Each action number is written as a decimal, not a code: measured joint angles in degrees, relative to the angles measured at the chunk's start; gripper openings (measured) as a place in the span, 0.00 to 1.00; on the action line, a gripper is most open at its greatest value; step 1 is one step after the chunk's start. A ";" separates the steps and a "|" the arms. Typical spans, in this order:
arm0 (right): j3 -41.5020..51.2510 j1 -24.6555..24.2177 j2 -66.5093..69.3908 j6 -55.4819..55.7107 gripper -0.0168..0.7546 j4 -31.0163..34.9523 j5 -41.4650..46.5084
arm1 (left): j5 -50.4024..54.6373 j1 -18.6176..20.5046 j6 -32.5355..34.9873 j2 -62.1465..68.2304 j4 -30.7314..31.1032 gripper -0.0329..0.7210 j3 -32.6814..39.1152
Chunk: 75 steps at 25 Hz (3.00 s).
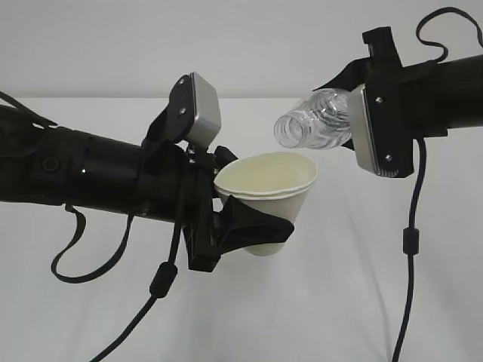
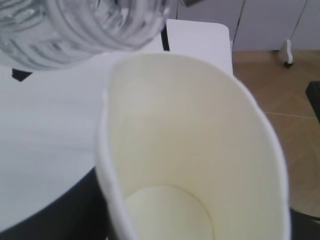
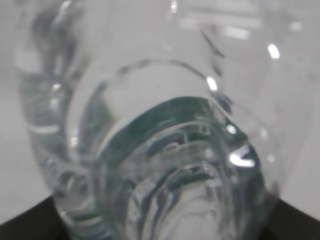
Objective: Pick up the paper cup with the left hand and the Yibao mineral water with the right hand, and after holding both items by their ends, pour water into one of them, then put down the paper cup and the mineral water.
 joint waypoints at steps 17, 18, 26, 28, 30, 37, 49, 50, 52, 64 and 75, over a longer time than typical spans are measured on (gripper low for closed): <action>0.00 0.00 0.00 -3.64 0.62 0.22 0.67 | -1.58 -0.14 0.00 0.00 0.07 0.60 0.00; 0.00 0.00 0.00 -3.83 0.62 0.22 0.67 | -1.58 -0.14 0.00 0.00 0.07 0.60 0.00; -0.25 0.00 0.00 -4.73 0.62 0.22 0.80 | 0.52 -0.14 0.00 0.00 0.07 0.60 0.00; -0.70 0.00 0.00 -5.10 0.62 0.22 0.80 | 1.36 -0.14 0.00 0.00 0.07 0.60 0.00; -1.38 0.00 0.00 -5.24 0.62 0.11 0.80 | 1.75 -0.14 0.00 0.00 -0.13 0.60 0.00; -1.53 0.00 0.00 -5.64 0.62 0.11 0.80 | 1.88 -0.14 0.00 0.00 -1.01 0.60 0.00; -1.53 0.00 0.00 -6.73 0.62 0.11 0.80 | 1.67 -0.14 0.00 0.00 -1.62 0.60 0.00; -1.53 0.00 0.00 -6.81 0.62 0.11 0.80 | 1.55 -0.14 0.00 0.00 -1.62 0.60 0.00; -1.53 0.00 0.00 -6.93 0.62 0.11 0.80 | 1.47 -0.14 0.00 0.00 -1.62 0.60 0.00; -2.43 0.00 0.00 -7.72 0.62 0.11 0.80 | 1.33 -0.14 -0.09 0.00 -1.62 0.60 0.00; -2.43 0.00 0.00 -8.03 0.62 -0.80 0.80 | 0.95 -0.40 -0.22 0.00 -1.62 0.60 0.00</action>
